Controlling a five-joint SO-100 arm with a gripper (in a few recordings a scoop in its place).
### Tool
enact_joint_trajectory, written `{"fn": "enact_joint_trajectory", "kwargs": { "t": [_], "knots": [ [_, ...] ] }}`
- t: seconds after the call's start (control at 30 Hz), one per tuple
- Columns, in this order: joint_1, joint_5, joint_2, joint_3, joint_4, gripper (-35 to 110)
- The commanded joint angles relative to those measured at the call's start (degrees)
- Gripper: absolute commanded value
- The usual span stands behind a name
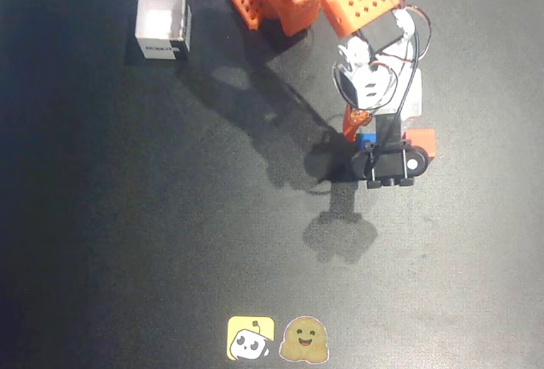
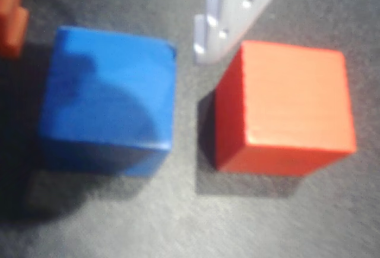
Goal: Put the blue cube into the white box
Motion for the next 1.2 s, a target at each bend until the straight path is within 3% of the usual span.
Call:
{"fn": "enact_joint_trajectory", "kwargs": {
  "t": [0.0,0.77,1.03,1.17],
  "knots": [
    [0.18,0.7,-0.53,-0.18,-1.05,22],
    [0.26,1.41,-8.88,1.58,-10.02,19],
    [0.44,3.16,-9.58,2.11,-10.11,0],
    [0.88,2.72,-8.26,2.11,-9.4,0]
  ]
}}
